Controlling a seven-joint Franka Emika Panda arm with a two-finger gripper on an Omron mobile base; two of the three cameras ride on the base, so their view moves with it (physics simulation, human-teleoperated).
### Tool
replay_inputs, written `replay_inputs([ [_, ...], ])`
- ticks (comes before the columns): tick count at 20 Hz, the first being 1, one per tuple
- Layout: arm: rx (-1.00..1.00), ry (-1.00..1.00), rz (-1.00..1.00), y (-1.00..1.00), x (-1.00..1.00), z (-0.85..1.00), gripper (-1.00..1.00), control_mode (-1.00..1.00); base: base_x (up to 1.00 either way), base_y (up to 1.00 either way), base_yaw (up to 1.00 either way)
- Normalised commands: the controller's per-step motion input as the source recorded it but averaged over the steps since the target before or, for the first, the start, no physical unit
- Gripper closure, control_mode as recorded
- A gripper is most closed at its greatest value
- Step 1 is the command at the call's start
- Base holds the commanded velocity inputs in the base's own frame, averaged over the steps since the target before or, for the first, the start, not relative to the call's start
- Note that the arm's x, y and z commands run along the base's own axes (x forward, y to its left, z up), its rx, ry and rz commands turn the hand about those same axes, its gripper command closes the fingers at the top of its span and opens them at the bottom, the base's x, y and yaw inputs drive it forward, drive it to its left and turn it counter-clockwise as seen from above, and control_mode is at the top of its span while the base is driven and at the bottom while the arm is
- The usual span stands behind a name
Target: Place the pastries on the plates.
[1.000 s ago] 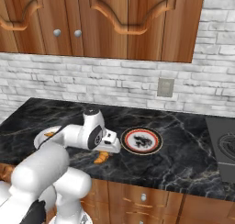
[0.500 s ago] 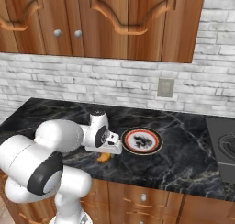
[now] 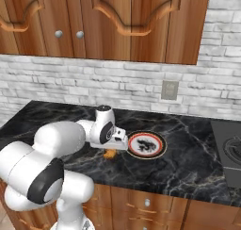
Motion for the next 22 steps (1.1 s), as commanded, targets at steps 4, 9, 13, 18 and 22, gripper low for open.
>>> replay_inputs([
  [4, -0.06, -0.09, -0.03, -0.22, 0.02, 1.00, 1.00, -1.00, 0.00, 0.00, 0.00],
  [9, 0.00, 0.14, -0.02, -0.68, 0.76, 0.15, 1.00, -1.00, 0.00, 0.00, 0.00],
  [13, 0.00, 0.03, 0.00, -0.77, 0.90, 0.09, 1.00, -1.00, 0.00, 0.00, 0.00],
  [18, 0.03, -0.03, 0.00, -0.66, 0.43, -0.01, 1.00, -1.00, 0.00, 0.00, 0.00],
  [22, 0.03, -0.03, 0.00, -0.47, 0.27, -0.40, 1.00, -1.00, 0.00, 0.00, 0.00],
])
